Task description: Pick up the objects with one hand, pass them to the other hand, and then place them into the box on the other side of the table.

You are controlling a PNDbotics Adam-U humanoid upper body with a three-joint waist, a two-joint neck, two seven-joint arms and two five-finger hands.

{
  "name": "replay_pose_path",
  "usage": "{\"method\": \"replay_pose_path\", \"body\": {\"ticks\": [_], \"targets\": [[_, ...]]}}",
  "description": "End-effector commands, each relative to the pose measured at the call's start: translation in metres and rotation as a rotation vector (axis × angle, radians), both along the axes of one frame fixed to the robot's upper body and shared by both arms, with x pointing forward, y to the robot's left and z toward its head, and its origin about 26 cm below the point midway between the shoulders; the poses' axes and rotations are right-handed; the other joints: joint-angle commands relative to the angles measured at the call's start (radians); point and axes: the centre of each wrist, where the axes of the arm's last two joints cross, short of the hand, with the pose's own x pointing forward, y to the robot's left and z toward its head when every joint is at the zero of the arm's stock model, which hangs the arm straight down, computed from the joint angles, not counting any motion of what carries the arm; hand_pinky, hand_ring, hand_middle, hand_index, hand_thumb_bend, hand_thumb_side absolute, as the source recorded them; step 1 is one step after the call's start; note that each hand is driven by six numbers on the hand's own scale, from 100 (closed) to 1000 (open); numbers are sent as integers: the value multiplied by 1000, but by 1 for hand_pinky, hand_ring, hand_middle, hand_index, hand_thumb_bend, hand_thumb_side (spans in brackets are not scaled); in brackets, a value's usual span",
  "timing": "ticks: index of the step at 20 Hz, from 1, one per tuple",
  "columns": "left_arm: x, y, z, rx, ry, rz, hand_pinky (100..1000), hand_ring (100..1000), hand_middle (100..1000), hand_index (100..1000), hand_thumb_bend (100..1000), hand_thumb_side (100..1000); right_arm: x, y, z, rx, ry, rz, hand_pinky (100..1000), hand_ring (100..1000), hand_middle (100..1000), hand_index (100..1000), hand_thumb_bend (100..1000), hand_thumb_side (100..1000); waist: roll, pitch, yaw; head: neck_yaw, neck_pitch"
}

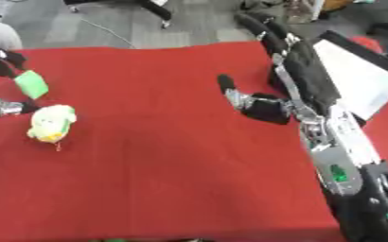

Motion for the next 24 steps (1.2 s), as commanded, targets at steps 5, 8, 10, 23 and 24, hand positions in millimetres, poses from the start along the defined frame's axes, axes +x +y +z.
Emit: {"method": "replay_pose_path", "body": {"ticks": [5, 8, 10, 23, 24], "targets": [[27, -4, -2, 259, 45, 7, 784, 702, 747, 863, 650, 324, -4, 1, 2, 17, 14, 29, 797, 834, 847, 944, 210, 378, -6, -20, -9, 8, -2], [37, -11, -12, 301, 62, 7, 792, 712, 759, 864, 660, 318, -5, 0, -1, 25, 25, 26, 797, 834, 846, 944, 207, 378, -10, -21, -14, 6, -2], [43, -15, -20, 330, 80, 6, 797, 717, 766, 865, 664, 317, -5, -1, -2, 28, 28, 25, 796, 833, 846, 944, 198, 379, -13, -22, -17, 4, -2], [47, -12, -48, 358, 194, 27, 700, 566, 623, 772, 527, 236, -5, -5, -6, 41, 42, 7, 796, 832, 843, 943, 171, 385, -16, -22, -18, -3, -2], [46, -12, -47, 337, 172, 38, 665, 521, 566, 732, 481, 213, -5, -5, -6, 41, 43, 6, 796, 832, 843, 943, 168, 385, -16, -22, -17, -5, -2]]}}
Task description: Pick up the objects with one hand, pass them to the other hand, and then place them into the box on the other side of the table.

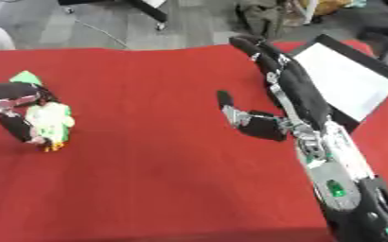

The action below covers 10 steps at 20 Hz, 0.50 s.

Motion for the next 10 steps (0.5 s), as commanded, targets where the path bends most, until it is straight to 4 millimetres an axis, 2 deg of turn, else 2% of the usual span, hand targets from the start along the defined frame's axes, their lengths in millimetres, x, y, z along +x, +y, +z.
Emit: {"method": "replay_pose_path", "body": {"ticks": [1, 5, 10], "targets": [[-2, 8, 15, -39, -82, 32, 648, 503, 539, 713, 454, 205, 0, -3, 8, 10, -25, -5, 796, 832, 842, 943, 167, 385, 1, -15, 3, -4, -2], [-12, 3, 33, -181, -193, 12, 610, 475, 497, 677, 411, 197, 0, 0, 10, 2, -35, 9, 796, 830, 841, 943, 175, 378, 1, -15, 6, -6, -2], [-28, -8, 65, -422, -268, -62, 562, 453, 466, 650, 369, 206, -4, 17, 23, -58, -93, 109, 797, 829, 844, 945, 264, 369, 3, -15, 13, -14, -2]]}}
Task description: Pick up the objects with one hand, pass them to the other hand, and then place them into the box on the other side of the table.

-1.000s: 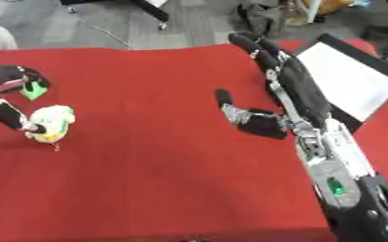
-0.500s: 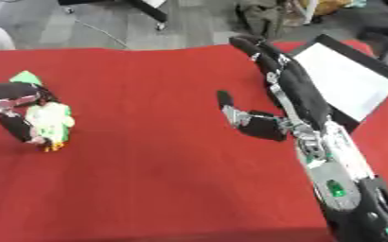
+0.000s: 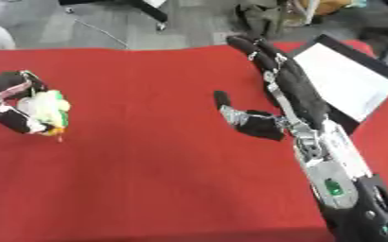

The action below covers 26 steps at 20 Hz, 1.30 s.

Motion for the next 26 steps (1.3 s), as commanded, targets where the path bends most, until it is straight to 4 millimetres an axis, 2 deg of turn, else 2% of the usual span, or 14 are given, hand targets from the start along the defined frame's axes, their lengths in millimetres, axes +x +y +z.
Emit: {"method": "replay_pose_path", "body": {"ticks": [1, 7, 9, 10, 14, 20, 26], "targets": [[-10, -1, 35, -140, -73, -61, 556, 450, 463, 647, 362, 209, -5, 14, 18, -52, -79, 95, 798, 830, 844, 946, 280, 373, 4, -15, 5, -8, -2], [-20, -31, 42, -396, 62, -246, 529, 442, 455, 639, 318, 235, -12, 52, 39, -188, -163, 322, 807, 846, 860, 957, 384, 391, 3, -17, 13, -24, -2], [-21, -40, 43, -432, 128, -301, 527, 443, 455, 639, 316, 243, -14, 63, 45, -230, -198, 385, 811, 854, 867, 962, 408, 383, 4, -17, 15, -28, -2], [-21, -46, 43, -440, 163, -333, 529, 445, 458, 642, 315, 250, -17, 70, 50, -254, -226, 420, 817, 864, 875, 965, 464, 357, 4, -17, 16, -30, -2], [-21, -71, 45, -426, 287, -454, 529, 447, 460, 644, 313, 259, -24, 93, 65, -338, -327, 529, 831, 877, 892, 975, 509, 321, 6, -17, 22, -40, -2], [-23, -97, 52, -387, 411, -590, 531, 450, 463, 647, 312, 269, -25, 106, 73, -427, -401, 580, 848, 897, 916, 986, 536, 276, 10, -17, 29, -48, -2], [-29, -113, 60, -391, 468, -672, 545, 464, 473, 657, 319, 281, -23, 114, 71, -470, -413, 606, 851, 897, 917, 985, 524, 225, 14, -16, 33, -52, -2]]}}
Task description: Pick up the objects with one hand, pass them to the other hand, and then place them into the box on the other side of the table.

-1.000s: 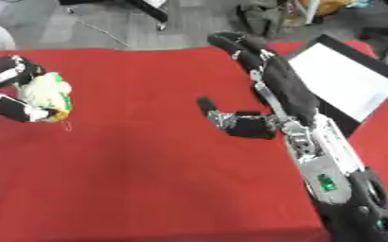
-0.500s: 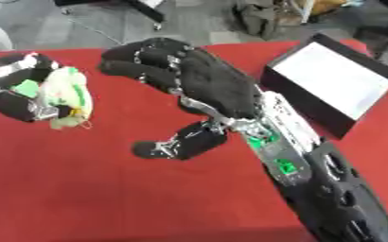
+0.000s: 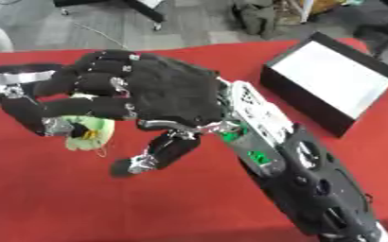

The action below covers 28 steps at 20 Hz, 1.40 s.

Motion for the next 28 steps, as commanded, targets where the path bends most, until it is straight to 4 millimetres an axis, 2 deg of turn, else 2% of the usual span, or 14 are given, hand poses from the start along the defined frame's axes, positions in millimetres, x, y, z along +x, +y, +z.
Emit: {"method": "replay_pose_path", "body": {"ticks": [1, 16, 28], "targets": [[-5, -9, 15, -5, -10, -54, 548, 468, 475, 658, 320, 282, 0, 4, 4, -14, -31, 10, 851, 897, 917, 985, 521, 218, 4, -16, 2, -4, -2], [-18, -25, 29, -80, 38, -116, 558, 484, 475, 658, 324, 292, 18, 3, -24, -96, -6, -93, 850, 890, 903, 976, 505, 187, 6, -15, 6, -12, -2], [-20, -31, 26, -81, 113, -161, 546, 483, 475, 658, 323, 302, 28, 1, -41, -67, -24, -233, 830, 869, 884, 959, 463, 137, 12, -14, 3, -33, -2]]}}
